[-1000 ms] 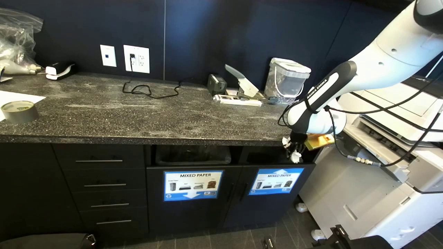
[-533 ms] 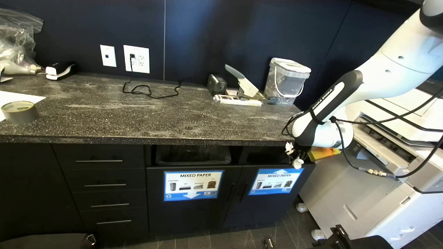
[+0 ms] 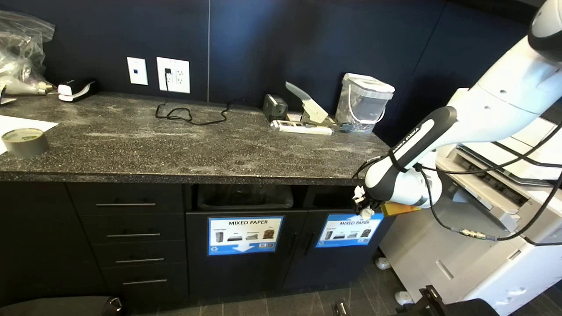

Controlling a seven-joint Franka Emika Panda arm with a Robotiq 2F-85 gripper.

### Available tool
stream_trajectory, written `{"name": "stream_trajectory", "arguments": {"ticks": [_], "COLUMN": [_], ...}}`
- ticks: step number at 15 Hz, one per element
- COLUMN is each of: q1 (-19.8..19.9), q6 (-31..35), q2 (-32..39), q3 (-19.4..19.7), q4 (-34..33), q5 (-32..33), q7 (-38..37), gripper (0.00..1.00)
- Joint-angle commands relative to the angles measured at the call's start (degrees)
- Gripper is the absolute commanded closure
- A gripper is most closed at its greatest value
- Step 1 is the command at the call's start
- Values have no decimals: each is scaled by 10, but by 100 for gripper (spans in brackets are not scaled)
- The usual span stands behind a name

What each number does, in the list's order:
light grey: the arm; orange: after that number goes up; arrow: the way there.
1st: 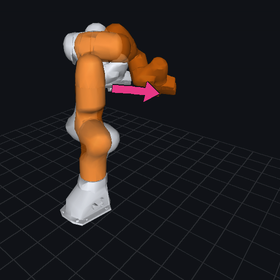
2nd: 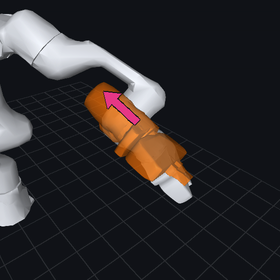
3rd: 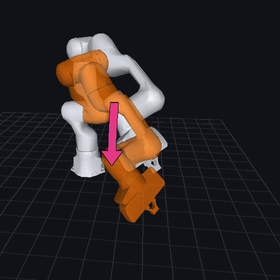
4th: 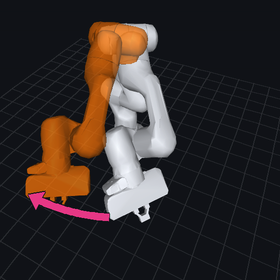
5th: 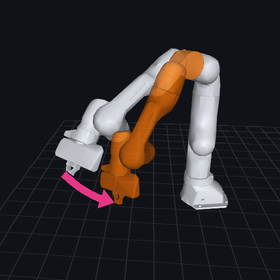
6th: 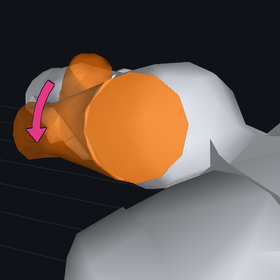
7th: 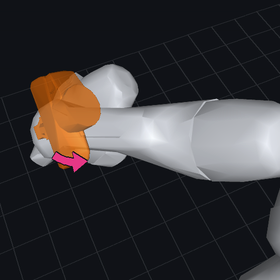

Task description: Pick up the papers on the counter and throw them in the bin

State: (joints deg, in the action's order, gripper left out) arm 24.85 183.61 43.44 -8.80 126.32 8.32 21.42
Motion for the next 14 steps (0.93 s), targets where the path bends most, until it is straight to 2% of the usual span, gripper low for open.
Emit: {"name": "stream_trajectory", "arguments": {"ticks": [1, 2, 4, 5, 7, 9, 10, 12, 13, 14], "q1": [24, 46, 33, 54, 36, 50, 28, 44, 24, 25], "q6": [54, 53, 86, 83, 113, 121, 143, 157, 181, 197], "q2": [45, 55, 85, 97, 129, 153, 173, 197, 213, 221], "q3": [-29, -45, -44, -61, -55, -65, -52, -63, -51, -51], "q4": [-27, -40, -57, -75, -98, -126, -141, -171, -184, -194], "q5": [16, 21, 22, 29, 33, 49, 50, 67, 64, 67], "q7": [-18, -21, -38, -43, -58, -68, -74, -85, -95, -104], "gripper": [90, 90, 90, 89, 89, 89, 90, 89, 89, 89]}}
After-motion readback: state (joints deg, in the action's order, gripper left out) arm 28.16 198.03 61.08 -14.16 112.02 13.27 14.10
